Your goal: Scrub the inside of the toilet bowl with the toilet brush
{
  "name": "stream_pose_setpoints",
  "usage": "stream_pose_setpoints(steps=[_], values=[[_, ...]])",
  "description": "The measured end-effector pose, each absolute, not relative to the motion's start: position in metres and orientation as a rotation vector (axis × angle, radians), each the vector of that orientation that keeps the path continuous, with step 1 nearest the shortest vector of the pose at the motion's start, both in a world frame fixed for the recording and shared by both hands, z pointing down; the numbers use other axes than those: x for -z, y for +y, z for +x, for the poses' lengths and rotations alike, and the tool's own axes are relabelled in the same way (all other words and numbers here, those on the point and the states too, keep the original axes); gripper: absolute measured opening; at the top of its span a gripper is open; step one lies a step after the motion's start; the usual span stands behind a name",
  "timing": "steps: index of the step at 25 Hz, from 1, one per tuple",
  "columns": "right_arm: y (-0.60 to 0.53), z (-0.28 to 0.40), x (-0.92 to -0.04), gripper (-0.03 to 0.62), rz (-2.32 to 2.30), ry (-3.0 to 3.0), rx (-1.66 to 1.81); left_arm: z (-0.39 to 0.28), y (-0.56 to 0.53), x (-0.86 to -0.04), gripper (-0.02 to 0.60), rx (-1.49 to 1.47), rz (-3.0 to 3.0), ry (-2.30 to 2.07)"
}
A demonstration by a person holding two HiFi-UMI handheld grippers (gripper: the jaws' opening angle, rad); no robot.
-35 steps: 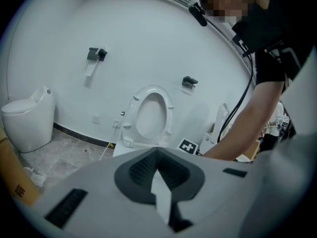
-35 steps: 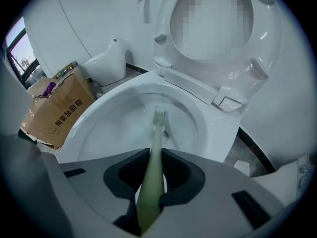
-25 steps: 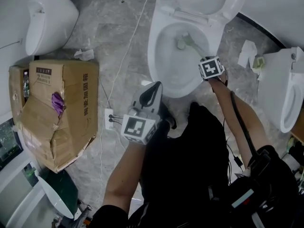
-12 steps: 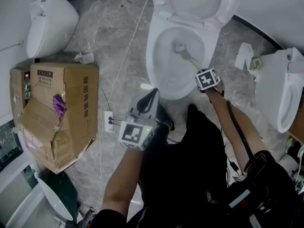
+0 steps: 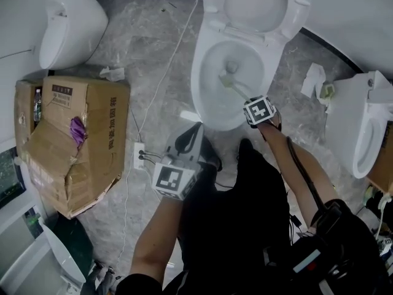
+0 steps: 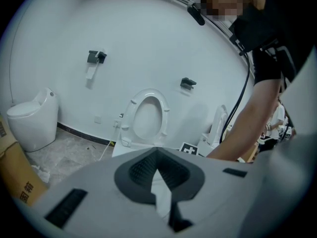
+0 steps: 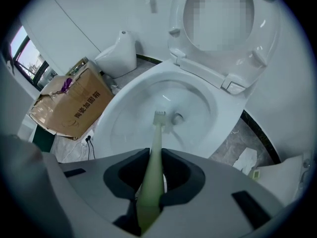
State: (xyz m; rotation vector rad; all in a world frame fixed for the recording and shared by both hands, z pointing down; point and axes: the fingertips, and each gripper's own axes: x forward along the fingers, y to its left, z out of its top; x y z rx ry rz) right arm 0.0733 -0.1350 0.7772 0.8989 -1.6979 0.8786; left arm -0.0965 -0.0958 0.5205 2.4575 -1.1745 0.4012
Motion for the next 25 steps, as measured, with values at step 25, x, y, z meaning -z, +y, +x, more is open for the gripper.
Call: stream_pose_setpoints(steps=[25], values=[[-0.108, 0.109, -0.55, 0.081, 0.982, -1.889, -0.776, -0.056, -0.076, -0.36, 0.002, -0.331, 2.58, -1.16]])
